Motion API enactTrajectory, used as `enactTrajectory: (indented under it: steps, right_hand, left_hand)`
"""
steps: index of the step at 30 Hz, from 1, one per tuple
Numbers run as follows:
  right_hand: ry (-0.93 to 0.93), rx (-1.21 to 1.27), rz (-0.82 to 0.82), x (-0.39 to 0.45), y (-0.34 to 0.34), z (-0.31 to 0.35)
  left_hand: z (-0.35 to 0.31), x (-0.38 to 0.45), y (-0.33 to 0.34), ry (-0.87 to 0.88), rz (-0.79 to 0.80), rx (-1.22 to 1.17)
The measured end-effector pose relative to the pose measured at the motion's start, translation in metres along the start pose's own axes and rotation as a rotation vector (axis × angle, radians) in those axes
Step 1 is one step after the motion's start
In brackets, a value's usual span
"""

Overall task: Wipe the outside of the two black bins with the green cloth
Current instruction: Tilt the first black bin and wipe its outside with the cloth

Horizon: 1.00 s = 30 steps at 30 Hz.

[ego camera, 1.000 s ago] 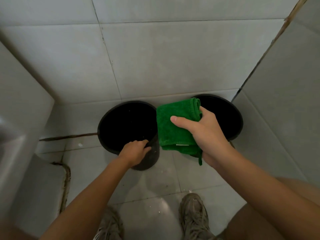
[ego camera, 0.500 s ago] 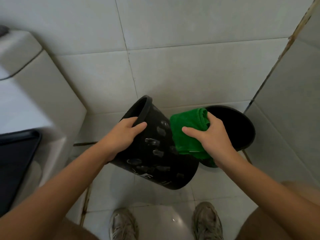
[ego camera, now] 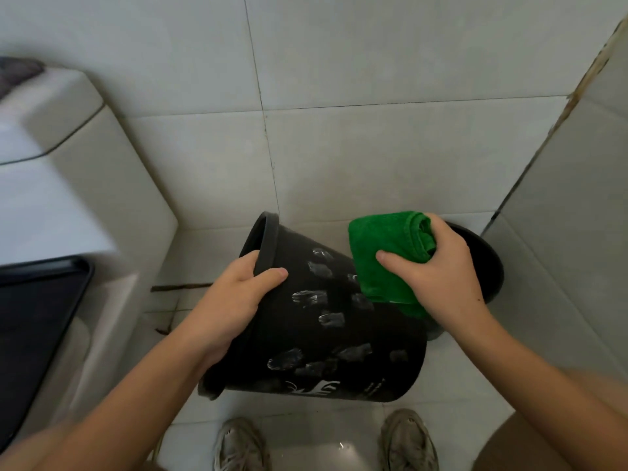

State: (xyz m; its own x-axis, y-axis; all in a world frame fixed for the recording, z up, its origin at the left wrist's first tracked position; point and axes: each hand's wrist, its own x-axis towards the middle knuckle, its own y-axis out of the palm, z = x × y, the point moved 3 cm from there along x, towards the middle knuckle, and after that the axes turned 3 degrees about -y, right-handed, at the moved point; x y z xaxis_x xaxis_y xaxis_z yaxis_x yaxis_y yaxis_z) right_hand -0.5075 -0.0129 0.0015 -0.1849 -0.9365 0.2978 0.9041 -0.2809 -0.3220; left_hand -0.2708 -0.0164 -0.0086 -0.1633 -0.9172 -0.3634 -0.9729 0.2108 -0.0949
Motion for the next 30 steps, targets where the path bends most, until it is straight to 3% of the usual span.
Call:
enactTrajectory:
  steps: [20, 30]
  right_hand:
    - [0.016, -0.071, 0.074, -0.002, 0.003, -0.018]
    - [0.015, -0.086, 0.078, 0.003, 0.005, -0.031]
  left_hand:
    - [-0.010, 0.014, 0.001, 0.231, -0.139, 0.156]
    - [-0.005, 0.016, -0.003, 0.213, -0.129, 0.177]
